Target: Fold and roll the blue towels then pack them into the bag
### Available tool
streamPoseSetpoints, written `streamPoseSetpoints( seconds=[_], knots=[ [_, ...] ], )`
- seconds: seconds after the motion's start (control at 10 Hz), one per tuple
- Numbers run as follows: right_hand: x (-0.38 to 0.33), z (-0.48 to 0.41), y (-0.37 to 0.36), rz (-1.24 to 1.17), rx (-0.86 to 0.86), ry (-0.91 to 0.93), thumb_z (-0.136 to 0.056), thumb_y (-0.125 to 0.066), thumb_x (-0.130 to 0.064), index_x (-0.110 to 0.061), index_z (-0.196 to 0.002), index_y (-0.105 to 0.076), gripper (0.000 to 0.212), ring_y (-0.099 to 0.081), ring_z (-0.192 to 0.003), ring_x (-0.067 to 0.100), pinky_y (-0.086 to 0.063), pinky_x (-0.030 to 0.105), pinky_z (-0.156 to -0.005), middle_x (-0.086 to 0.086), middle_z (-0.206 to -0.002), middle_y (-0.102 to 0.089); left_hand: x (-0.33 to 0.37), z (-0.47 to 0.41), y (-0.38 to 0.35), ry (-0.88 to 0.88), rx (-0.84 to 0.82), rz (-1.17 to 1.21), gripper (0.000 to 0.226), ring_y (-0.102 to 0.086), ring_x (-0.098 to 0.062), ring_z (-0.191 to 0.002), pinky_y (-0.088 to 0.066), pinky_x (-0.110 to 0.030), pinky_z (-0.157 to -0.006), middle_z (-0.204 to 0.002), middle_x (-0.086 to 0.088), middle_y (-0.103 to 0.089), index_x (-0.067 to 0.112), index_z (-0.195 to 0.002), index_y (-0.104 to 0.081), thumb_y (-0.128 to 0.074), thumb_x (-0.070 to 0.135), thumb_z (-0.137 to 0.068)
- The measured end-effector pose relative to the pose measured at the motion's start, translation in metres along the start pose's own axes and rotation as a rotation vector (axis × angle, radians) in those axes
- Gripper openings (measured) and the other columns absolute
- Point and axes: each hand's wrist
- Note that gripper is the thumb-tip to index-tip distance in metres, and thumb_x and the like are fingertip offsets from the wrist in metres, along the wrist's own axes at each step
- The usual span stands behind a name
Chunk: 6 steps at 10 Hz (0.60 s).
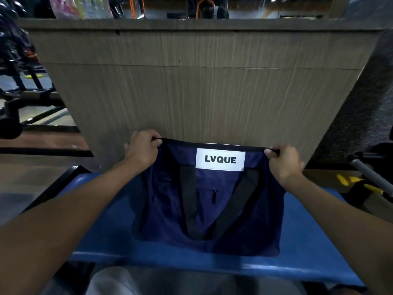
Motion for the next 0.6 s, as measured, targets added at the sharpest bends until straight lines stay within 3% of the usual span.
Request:
streamPoseSetpoints(
  seconds=[0.2, 0.4, 0.6],
  knots=[
    [-0.015, -0.005, -0.017, -0.105, 0.032, 0.021, -0.097, -0.054, -0.018, -0.009, -0.105, -0.062, 0.014, -0.046, -0.091, 0.016, -0.017, 0.037, -0.106, -0.002, -0.088, -0.057, -0.009, -0.012, 0.016, -0.005, 0.045, 0.037, 0.016, -0.057, -0.023, -0.104, -0.038, -0.06, -0.102, -0.097, 0.004, -0.062, 0.031, -0.089, -0.06, -0.055, 0.02, -0.099],
    [-0.009, 0.011, -0.027, 0.106, -0.201, -0.006, -0.097, -0.056, -0.029, -0.017, -0.095, -0.066, 0.016, -0.053, -0.103, 0.026, -0.018, 0.042, -0.106, 0.004, -0.091, -0.062, -0.046, 0.002, 0.003, 0.033, -0.157, 0.016, 0.032, -0.06, -0.018, -0.1, -0.042, -0.054, -0.102, -0.093, 0.014, -0.063, 0.045, -0.076, -0.055, -0.057, 0.02, -0.096],
    [-0.005, 0.013, -0.022, 0.055, -0.192, -0.027, -0.091, -0.062, -0.033, -0.021, -0.081, -0.063, 0.016, -0.055, -0.095, 0.023, -0.024, 0.045, -0.106, -0.002, -0.082, -0.062, -0.044, 0.018, -0.008, -0.045, -0.184, 0.056, 0.009, -0.061, -0.008, -0.093, -0.048, -0.046, -0.097, -0.089, 0.018, -0.064, 0.042, -0.086, -0.061, -0.07, 0.04, -0.082]
  ],
)
Point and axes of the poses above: each hand's wrist, its own z-axis away from the middle knuckle, its own y-axis out of the back of the hand, x = y × z
